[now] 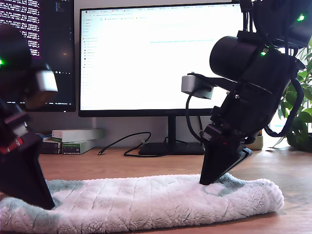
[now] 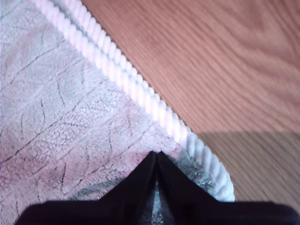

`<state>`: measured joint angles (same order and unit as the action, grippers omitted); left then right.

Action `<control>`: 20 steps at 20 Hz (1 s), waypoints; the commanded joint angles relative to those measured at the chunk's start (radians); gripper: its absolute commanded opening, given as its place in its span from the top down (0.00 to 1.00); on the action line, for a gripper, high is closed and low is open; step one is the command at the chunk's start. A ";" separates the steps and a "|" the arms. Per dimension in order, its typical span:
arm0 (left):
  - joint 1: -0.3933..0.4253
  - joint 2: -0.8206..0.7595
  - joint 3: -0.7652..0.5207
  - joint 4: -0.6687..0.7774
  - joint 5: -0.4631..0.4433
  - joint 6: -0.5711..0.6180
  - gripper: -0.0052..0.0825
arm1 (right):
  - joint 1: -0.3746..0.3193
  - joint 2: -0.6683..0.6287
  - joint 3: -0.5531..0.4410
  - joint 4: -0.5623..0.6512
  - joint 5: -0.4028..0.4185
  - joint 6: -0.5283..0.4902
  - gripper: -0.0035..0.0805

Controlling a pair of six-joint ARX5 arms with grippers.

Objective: Fold the tea towel to a neat square and place it to the right

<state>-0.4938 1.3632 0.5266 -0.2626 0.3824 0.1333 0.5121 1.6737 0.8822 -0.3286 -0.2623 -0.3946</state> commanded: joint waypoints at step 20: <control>0.018 0.216 0.121 0.132 -0.131 0.137 0.96 | 0.019 0.010 -0.008 -0.275 0.062 0.031 0.97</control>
<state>-0.4850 1.5311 0.6601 -0.1375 0.2646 0.2657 0.5171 1.6562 0.9234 -0.5571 -0.2039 -0.3668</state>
